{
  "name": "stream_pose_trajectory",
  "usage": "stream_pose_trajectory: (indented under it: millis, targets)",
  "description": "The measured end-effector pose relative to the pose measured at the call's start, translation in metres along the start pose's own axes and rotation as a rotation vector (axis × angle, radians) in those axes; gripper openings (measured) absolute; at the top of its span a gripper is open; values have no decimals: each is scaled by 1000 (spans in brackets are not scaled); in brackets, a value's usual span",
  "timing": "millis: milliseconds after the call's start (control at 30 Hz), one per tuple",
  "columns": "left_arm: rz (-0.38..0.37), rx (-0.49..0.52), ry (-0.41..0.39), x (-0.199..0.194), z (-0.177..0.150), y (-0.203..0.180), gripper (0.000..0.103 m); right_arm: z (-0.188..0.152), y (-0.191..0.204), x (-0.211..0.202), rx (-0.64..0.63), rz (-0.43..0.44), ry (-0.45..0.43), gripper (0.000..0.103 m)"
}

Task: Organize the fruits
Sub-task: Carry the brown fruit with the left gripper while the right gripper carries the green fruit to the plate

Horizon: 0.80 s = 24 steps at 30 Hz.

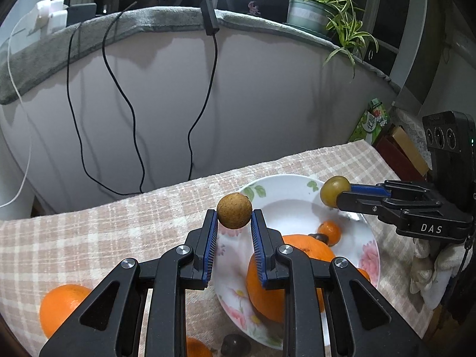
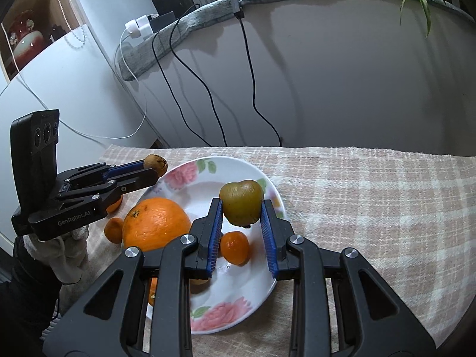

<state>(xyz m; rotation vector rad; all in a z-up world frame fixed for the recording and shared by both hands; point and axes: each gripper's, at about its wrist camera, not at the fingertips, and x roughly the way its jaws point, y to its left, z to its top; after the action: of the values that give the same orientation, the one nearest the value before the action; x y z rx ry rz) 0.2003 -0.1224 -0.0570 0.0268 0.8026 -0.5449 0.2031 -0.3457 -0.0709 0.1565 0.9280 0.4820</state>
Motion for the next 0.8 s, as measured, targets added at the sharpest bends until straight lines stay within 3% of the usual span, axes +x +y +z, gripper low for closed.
stream_pose_trajectory:
  millis: [800]
  targets:
    - [-17,17,-4,0,4,-5,22,0,1,0,-12,-11,-3,27]
